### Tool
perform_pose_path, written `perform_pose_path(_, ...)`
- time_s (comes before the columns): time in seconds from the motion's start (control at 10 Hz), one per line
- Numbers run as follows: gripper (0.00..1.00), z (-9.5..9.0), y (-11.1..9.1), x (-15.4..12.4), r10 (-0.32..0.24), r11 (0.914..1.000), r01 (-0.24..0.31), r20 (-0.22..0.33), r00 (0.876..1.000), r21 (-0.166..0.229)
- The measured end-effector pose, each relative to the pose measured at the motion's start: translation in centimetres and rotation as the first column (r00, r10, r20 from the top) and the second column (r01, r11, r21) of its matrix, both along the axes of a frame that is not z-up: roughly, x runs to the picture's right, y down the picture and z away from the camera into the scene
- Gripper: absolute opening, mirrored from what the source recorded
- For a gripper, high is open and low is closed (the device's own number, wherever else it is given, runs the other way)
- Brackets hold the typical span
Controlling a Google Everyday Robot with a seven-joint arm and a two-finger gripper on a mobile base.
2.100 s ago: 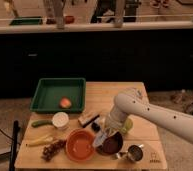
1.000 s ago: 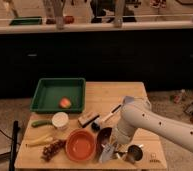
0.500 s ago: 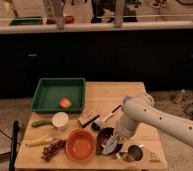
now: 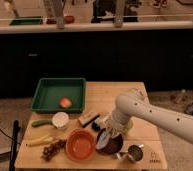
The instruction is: Wipe purple bowl with towel
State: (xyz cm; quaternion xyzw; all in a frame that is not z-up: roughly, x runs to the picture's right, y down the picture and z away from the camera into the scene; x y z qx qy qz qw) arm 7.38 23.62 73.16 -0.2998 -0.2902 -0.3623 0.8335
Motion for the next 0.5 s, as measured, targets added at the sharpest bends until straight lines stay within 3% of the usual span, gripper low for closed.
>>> perform_pose_path(0.5, 0.03, -1.2, 1.3, -3.3, -0.059, 0.9979, 0.061, 0.113, 0.992, -0.021)
